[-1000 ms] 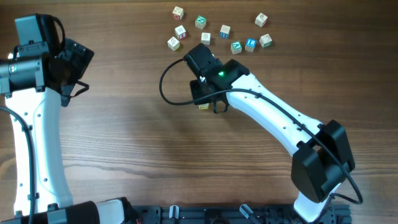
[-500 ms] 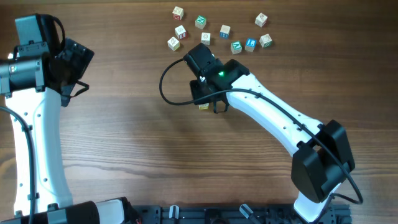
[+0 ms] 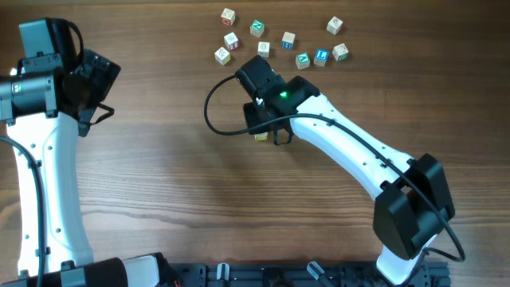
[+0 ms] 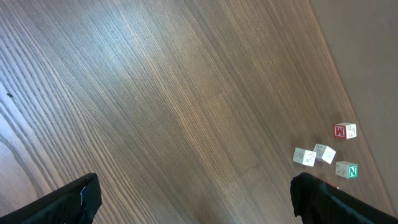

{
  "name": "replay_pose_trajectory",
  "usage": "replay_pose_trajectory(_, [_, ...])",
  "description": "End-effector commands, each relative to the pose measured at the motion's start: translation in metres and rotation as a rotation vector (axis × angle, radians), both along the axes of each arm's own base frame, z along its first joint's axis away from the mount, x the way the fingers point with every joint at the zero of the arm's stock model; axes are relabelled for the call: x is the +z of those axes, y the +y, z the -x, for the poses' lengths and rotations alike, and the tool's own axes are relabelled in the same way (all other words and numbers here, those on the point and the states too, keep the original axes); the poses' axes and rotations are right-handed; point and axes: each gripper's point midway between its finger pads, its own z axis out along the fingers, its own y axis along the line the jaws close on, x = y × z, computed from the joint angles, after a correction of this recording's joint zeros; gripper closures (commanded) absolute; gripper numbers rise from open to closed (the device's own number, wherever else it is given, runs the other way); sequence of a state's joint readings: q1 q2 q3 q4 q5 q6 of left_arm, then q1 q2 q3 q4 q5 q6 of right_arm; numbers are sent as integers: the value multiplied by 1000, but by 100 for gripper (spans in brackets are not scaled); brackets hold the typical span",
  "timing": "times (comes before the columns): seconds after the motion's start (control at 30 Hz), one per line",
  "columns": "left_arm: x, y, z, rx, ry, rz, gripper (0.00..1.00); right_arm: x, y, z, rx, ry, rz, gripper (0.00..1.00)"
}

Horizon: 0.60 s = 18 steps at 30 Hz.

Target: Form a tower

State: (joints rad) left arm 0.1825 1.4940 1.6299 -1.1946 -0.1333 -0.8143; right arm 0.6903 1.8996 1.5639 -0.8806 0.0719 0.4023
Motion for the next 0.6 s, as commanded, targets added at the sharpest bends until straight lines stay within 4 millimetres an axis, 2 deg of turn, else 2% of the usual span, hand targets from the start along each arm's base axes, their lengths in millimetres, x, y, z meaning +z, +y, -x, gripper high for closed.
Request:
replay_pose_trajectory(0.0, [7, 3, 2, 13, -20, -7, 0, 12, -1, -2, 5, -25, -12, 75])
replay_pose_trajectory(0.57, [7, 2, 2, 12, -20, -7, 0, 21, 0, -2, 6, -35, -25, 76])
